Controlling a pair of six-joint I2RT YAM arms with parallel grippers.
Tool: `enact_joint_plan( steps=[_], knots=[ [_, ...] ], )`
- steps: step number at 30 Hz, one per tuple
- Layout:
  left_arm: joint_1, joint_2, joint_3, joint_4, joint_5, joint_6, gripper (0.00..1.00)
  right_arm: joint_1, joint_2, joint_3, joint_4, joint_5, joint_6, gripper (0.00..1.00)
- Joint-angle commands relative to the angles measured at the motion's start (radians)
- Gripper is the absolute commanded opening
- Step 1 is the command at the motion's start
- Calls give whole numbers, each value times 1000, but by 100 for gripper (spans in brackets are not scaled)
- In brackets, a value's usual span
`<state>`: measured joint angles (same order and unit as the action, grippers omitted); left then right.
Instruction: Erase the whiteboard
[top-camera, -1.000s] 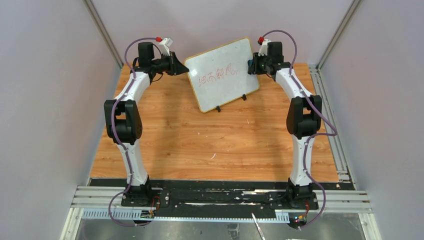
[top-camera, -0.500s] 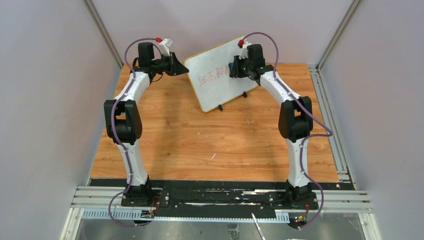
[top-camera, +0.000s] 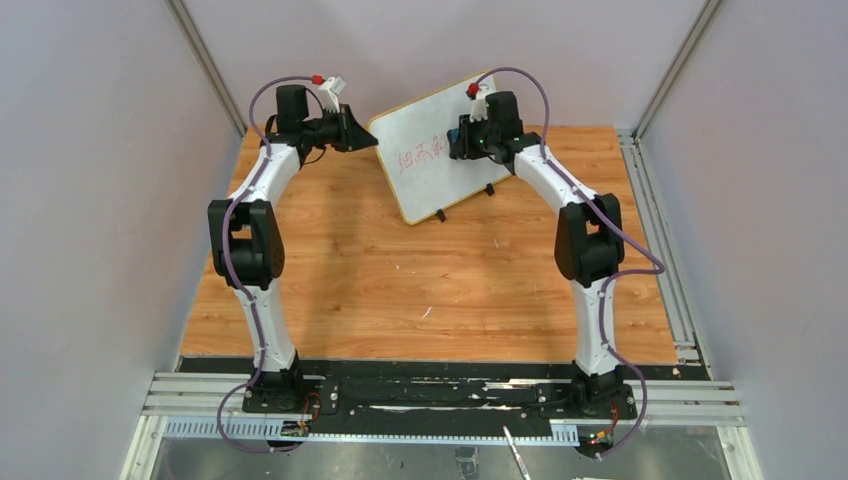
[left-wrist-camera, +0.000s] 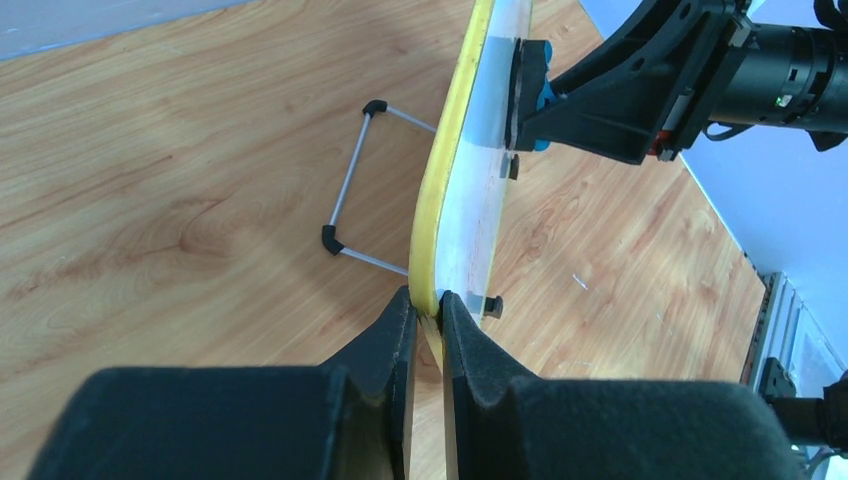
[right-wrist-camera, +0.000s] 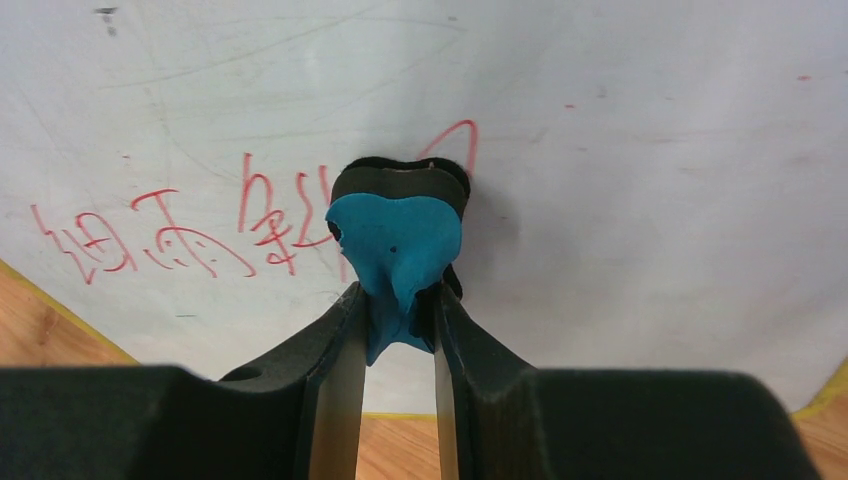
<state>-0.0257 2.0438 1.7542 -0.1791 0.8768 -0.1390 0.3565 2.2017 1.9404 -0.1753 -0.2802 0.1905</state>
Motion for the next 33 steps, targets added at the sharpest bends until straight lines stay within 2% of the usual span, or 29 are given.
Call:
enact_joint_plan(
  steps=[1,12,17,33],
  knots=[
    [-11,-16,1,-51,5,47,0,-73,17,51,-40,26,-32,1],
    [-12,-9,31,-118,33,98,0,-108,69,201,-76,-4,-31,1],
    [-16,-6,44,-155,40,127,0,-91,80,210,-67,-41,-14,1],
    [-23,3,50,-149,38,117,0,30,6,36,-12,-125,-18,0]
  ],
)
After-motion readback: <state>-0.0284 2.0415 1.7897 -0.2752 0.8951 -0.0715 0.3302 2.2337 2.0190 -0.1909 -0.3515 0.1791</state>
